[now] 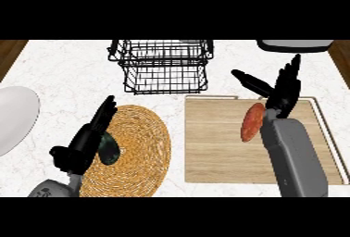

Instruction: Pick the sweet potato from the tray and place it in the tiered basket

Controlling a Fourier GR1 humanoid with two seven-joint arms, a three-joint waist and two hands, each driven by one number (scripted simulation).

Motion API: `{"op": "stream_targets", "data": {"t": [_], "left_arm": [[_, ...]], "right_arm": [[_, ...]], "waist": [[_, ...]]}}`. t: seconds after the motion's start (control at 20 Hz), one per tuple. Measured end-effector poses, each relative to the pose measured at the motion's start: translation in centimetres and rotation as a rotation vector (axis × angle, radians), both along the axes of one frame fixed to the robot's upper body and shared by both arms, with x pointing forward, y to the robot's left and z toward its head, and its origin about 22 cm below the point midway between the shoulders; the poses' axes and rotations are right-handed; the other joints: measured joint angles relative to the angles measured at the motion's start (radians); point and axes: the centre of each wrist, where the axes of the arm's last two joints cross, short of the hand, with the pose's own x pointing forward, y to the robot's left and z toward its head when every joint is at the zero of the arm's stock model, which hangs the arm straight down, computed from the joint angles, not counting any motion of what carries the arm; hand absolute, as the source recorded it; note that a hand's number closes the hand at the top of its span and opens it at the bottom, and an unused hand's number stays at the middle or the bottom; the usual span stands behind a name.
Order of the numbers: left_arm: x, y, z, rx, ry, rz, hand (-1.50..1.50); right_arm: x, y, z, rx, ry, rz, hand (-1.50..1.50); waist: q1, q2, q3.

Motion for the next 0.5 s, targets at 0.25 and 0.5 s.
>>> {"op": "stream_targets", "data": {"t": [0.25, 0.5], "left_arm": [[0.3, 0.3, -1.8, -0.018, 0.04, 0.001, 0.0], [0.4, 0.9, -1.9, -0.013, 0.059, 0.012, 0.0]], "right_arm": [[1.3, 1.7, 1.2, -0.147, 0.02, -0.059, -1.5], [2.4, 0.3, 1.9, -0.346, 0.221, -0.004, -1.5]], "waist": [[-0.012, -0.01, 0.0], [-0.03, -0.024, -0.005]]}}
